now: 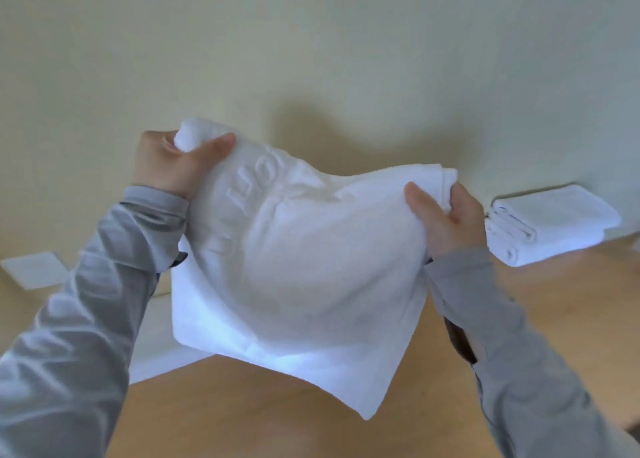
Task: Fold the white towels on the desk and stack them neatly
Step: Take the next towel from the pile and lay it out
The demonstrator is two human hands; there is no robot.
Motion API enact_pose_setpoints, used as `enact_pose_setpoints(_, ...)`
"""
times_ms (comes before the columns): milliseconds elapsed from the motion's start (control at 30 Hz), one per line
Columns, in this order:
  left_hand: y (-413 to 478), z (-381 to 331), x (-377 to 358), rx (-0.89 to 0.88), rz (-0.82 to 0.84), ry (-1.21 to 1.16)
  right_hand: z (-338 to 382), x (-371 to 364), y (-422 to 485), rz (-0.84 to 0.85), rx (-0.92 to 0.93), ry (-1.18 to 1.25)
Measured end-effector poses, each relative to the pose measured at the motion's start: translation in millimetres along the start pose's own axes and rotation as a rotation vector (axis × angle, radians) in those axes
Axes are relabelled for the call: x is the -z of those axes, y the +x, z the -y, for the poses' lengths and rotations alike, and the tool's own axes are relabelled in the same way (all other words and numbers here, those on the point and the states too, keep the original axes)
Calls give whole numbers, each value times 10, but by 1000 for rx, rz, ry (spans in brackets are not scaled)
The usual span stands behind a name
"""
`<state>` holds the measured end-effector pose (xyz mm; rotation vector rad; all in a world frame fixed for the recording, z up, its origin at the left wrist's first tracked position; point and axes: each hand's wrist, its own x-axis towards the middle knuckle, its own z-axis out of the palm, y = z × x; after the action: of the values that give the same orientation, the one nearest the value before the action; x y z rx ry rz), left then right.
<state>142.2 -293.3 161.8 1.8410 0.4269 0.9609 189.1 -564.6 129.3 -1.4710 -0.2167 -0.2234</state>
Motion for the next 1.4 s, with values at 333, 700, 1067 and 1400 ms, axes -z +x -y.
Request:
enact_pose_setpoints(333,-1072,909,-2814,369,732,382,-1931,1834,-76,-302,-480,-109)
enact_pose_setpoints(700,-2641,1813,-2854,864,358,446,-3052,3044,74,-172,-1256,5)
enact_pose_setpoints(1067,-2750,2257,-3003,1271,40,36,-3311,3515,914,-95,-778,-889)
enact_pose_setpoints(1400,-2540,2296,-3179,1414,-19,-41,-3626,2884,1429,499,-988,-901)
